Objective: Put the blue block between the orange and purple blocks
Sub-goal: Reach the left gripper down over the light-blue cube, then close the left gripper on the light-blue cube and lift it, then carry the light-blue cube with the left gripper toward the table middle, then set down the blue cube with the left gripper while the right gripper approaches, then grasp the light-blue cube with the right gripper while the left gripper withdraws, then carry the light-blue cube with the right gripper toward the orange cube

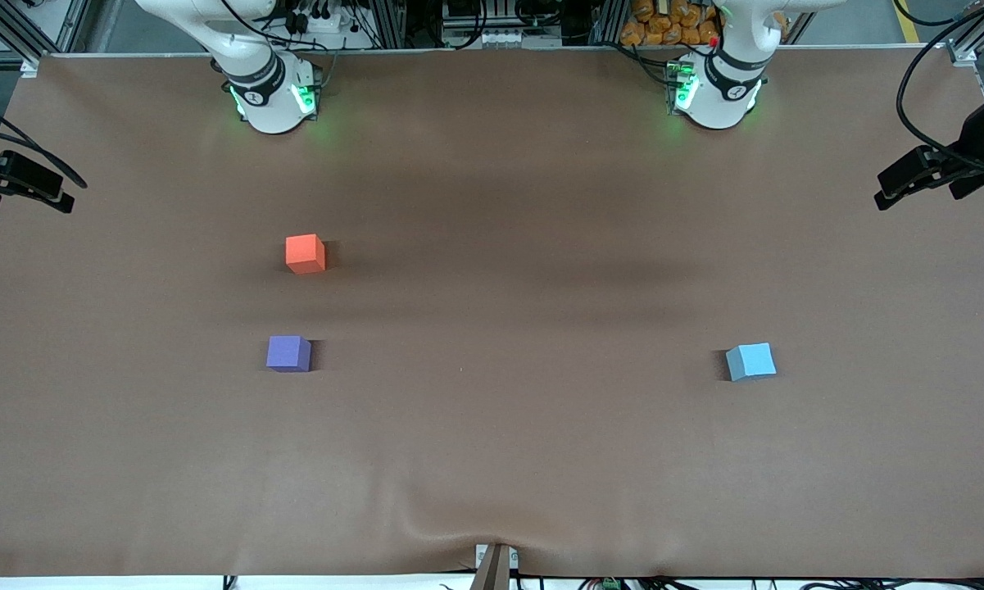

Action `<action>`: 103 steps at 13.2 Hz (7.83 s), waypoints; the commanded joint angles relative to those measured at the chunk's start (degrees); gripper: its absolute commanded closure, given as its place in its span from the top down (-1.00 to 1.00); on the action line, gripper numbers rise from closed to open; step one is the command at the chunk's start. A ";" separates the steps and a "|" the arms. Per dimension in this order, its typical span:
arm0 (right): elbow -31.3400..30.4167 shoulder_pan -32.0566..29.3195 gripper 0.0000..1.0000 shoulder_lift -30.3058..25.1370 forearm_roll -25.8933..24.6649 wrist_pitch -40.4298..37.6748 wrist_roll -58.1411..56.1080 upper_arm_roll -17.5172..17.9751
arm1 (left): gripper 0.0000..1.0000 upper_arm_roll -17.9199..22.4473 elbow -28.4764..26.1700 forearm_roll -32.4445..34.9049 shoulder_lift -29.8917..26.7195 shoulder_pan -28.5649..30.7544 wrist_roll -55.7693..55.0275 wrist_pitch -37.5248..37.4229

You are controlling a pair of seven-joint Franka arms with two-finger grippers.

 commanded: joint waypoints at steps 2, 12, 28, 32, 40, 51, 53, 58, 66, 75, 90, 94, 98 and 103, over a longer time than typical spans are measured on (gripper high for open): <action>0.62 0.36 1.00 0.27 0.74 -0.14 0.56 -0.28 | 1.00 -0.40 1.54 -0.33 1.15 0.34 0.80 -0.22; 0.62 0.27 1.00 0.27 0.74 -0.14 0.47 -0.28 | 1.00 -0.49 -11.60 -0.95 9.14 0.61 1.33 18.18; 0.62 0.45 1.00 0.27 0.74 -0.14 0.38 -0.36 | 1.00 -1.02 -16.03 -0.07 34.45 -0.01 4.84 51.89; 0.62 0.45 1.00 0.36 0.74 -0.05 0.38 -0.37 | 1.00 -1.02 -16.03 0.02 36.04 0.34 6.15 52.51; 0.62 0.62 1.00 0.80 0.74 -0.05 0.47 -0.28 | -1.00 -3.65 -13.49 -0.77 36.04 -6.66 5.63 51.55; 0.62 1.15 1.00 1.33 0.83 0.12 0.56 -0.28 | -1.00 -3.48 10.05 -0.77 46.57 -37.43 -25.99 35.73; 0.62 1.33 1.00 1.41 0.83 0.12 0.56 -0.28 | -1.00 -3.30 11.82 -0.60 49.21 -39.46 -27.33 35.82; 0.71 4.30 1.00 5.09 1.27 3.46 0.91 -0.28 | -1.00 -3.57 11.56 -0.86 51.06 -41.75 -34.53 36.69; 0.27 9.49 1.00 17.30 9.70 4.52 0.39 -0.28 | 1.00 -3.04 11.30 0.89 47.48 -41.06 -33.74 37.40; 0.09 28.73 1.00 32.25 11.73 26.37 12.76 -0.19 | 1.00 -2.95 11.12 1.78 23.49 -19.28 -27.09 15.36; 0.36 50.46 1.00 45.18 11.38 51.27 35.72 -0.45 | 1.00 -3.39 2.52 0.64 7.04 2.89 3.70 6.20; 0.27 49.93 0.43 45.45 8.39 51.54 36.59 -0.63 | 1.00 -3.39 1.90 -0.86 7.13 4.12 4.66 6.55; 0.44 48.52 -0.61 44.75 8.83 51.19 41.86 -0.63 | 1.00 -3.48 1.63 -0.95 7.13 4.21 4.67 6.99; -4.98 41.26 -0.65 34.76 8.57 45.22 43.98 -0.72 | 1.00 -3.48 1.63 -0.95 6.86 4.21 4.67 7.08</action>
